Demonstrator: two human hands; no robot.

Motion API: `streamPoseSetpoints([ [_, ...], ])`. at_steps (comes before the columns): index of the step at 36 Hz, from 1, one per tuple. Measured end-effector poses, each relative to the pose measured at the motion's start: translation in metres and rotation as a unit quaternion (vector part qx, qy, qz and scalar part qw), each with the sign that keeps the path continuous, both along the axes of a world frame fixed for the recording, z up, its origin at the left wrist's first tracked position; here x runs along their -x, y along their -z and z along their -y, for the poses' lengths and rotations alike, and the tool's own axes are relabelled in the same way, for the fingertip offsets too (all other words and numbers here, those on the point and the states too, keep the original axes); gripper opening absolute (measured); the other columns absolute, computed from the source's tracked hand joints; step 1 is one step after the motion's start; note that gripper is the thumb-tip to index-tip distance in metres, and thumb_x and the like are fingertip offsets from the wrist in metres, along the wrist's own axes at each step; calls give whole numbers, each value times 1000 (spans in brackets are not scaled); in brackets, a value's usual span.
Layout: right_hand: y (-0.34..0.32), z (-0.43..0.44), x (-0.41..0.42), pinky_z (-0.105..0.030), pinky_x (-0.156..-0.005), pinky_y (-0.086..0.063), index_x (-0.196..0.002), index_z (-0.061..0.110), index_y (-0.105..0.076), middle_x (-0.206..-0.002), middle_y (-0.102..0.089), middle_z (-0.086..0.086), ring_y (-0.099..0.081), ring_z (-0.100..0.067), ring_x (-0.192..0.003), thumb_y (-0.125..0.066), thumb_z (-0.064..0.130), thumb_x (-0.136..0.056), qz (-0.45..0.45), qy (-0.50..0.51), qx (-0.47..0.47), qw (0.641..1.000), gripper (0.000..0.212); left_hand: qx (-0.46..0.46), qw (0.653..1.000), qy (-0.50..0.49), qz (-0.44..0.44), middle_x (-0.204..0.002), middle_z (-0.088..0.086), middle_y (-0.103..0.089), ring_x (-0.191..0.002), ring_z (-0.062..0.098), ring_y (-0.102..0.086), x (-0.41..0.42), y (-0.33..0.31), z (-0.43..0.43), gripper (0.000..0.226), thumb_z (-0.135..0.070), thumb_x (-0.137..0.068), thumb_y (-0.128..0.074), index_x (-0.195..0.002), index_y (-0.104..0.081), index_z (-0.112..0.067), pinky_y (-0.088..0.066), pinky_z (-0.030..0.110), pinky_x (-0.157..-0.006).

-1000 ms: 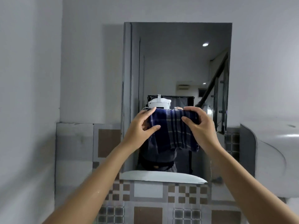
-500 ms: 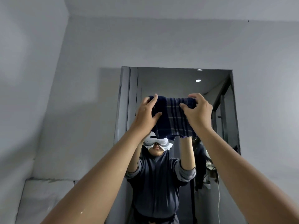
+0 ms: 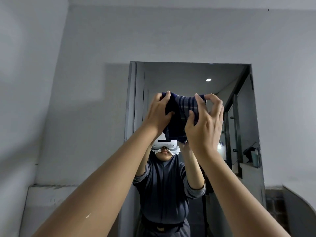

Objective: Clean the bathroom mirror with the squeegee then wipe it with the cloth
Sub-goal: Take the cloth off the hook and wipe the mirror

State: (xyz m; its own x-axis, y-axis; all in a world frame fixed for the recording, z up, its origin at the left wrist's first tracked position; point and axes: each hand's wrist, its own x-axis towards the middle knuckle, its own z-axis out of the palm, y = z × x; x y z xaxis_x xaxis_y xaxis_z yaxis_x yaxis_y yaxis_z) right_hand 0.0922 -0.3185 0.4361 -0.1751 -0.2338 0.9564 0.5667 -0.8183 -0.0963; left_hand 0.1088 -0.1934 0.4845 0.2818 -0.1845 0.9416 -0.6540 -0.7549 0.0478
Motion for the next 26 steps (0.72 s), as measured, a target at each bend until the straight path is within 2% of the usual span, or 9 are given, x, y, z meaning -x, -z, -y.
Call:
streamPoseSetpoints([
  [4,-6,7,1,-47,-89,-49,-121,3,-55,-124,-45,-17,-45,-31,-117,-60,1,-78,-58,15,-18,998,43,3,1000,2,2,-135,16,-37,-125,26,-36,0,-2,1,64,-5,-85,-58,-141,-26,-5,-27,20,-96],
  [7,-7,2,-2,-46,-94,-47,-123,4,-53,-130,-43,-16,-44,-32,-121,-57,-6,-77,-79,43,-4,996,47,0,1000,4,7,-134,16,-37,-125,26,-36,-1,-2,0,64,-3,-84,-57,-141,-27,-4,-24,18,-94],
  [9,-6,-4,-6,-43,-104,-39,-126,5,-52,-134,-43,-14,-41,-30,-126,-50,-10,-76,-86,35,25,995,52,-5,1000,5,16,-134,15,-38,-125,25,-37,-2,-1,-2,64,-2,-84,-57,-141,-27,-4,-23,16,-95],
  [11,-3,-8,-12,-39,-114,-24,-130,6,-49,-139,-43,-13,-34,-28,-134,-45,-10,-77,-98,23,50,994,55,-12,1000,8,26,-133,14,-39,-123,24,-39,-3,0,-5,64,-1,-85,-58,-141,-27,-4,-24,14,-93],
  [13,-1,-10,-19,-34,-118,-12,-137,7,-42,-146,-38,-10,-23,-23,-141,-41,-8,-80,-128,-4,53,990,59,-15,999,20,28,-133,13,-40,-122,22,-40,-4,0,-10,64,-1,-85,-58,-141,-27,-5,-23,9,-89],
  [15,1,-10,-23,-33,-119,-6,-142,10,-34,-152,-30,-7,-14,-20,-144,-36,-6,-84,-157,-30,57,986,61,-23,999,30,30,-134,12,-39,-123,21,-39,-4,-1,-15,64,-3,-86,-57,-142,-27,-6,-20,6,-88],
  [19,4,-15,-28,-30,-116,4,-147,13,-21,-157,-14,-4,-2,-16,-146,-31,7,-94,-181,-24,86,979,54,-36,998,32,44,-136,12,-37,-126,21,-38,-6,4,-24,63,-6,-87,-56,-142,-25,-8,-21,8,-91],
  [23,2,-24,-31,-32,-116,10,-149,16,-5,-158,4,-3,12,-15,-144,-21,35,-99,-229,7,89,969,55,-40,995,28,89,-140,8,-35,-126,16,-37,-7,21,-34,60,-16,-92,-51,-144,-21,-14,-30,15,-97],
  [26,-2,-26,-32,-34,-115,13,-148,16,5,-157,14,-4,19,-15,-143,-17,48,-97,-259,22,99,961,64,5,995,-3,100,-153,3,-21,-140,12,-16,-13,39,-46,57,-28,-96,-42,-145,-16,-18,-18,22,-109],
])
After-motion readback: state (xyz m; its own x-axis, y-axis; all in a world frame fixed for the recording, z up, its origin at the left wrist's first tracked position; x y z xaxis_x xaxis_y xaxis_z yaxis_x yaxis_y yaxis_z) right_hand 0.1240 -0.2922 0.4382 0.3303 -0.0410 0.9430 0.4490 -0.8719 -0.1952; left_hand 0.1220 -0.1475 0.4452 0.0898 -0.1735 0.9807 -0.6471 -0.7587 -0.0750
